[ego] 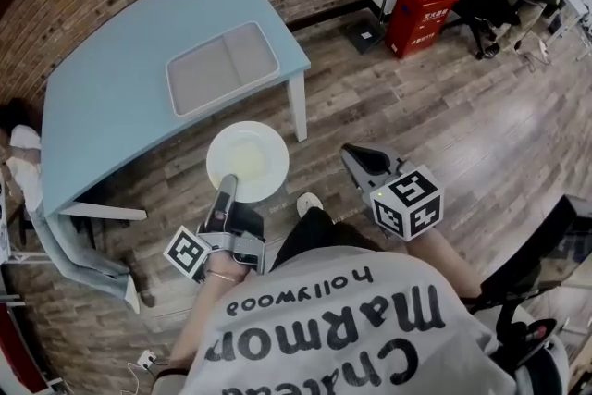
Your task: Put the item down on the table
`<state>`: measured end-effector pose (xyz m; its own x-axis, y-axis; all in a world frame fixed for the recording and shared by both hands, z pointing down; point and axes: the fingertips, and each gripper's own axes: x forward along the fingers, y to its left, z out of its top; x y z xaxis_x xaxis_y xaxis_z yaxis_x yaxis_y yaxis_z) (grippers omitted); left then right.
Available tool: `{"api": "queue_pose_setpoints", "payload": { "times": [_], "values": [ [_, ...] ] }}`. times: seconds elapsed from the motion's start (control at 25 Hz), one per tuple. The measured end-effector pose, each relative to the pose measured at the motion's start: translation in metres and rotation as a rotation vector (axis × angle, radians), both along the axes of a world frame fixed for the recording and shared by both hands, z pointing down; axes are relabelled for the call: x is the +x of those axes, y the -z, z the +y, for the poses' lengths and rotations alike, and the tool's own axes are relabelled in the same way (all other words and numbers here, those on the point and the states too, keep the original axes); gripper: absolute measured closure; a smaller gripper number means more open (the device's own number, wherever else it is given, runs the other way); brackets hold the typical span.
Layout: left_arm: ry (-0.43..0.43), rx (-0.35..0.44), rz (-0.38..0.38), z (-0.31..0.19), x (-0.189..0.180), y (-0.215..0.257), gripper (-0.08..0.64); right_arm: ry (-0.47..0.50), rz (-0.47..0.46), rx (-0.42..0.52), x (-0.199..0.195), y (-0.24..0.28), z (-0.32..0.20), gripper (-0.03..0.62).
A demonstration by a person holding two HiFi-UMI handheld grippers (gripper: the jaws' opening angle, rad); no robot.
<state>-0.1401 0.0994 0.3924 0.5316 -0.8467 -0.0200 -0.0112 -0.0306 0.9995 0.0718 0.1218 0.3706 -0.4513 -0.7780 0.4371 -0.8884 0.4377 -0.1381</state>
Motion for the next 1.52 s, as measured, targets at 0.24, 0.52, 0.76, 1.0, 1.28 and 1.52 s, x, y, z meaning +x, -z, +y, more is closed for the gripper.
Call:
{"api": "queue_pose_setpoints", "payload": {
  "times": [0.24,0.52,0.76,1.0,1.28,1.52],
  "values": [
    [-0.031,0.038,-0.005,-0.025,0.017,-0.002,0.528,0.013,-0.021,0.046,0.002,0.011,-0.027,0.581],
    [-0.028,0.021,-0.007,-0.048,0.023,-0.010,0.528,-0.028,-0.038,-0.014,0.013,-0.003,-0.054,0.581],
    [-0.026,0.004,0.007,-0.075,0.026,-0.032,0.528,-0.022,-0.050,-0.089,0.012,-0.040,-0.085,0.581],
    [-0.027,-0.029,0.051,-0.088,0.029,-0.048,0.528,-0.014,-0.058,-0.088,0.002,-0.047,-0.115,0.581],
    [-0.025,-0.019,0.072,-0.095,0.033,-0.065,0.528,-0.005,-0.061,-0.097,-0.005,-0.056,-0.143,0.581],
    [-0.041,0.012,0.047,-0.127,0.039,-0.069,0.528,0.025,-0.067,-0.166,-0.005,-0.076,-0.185,0.581]
  ]
}}
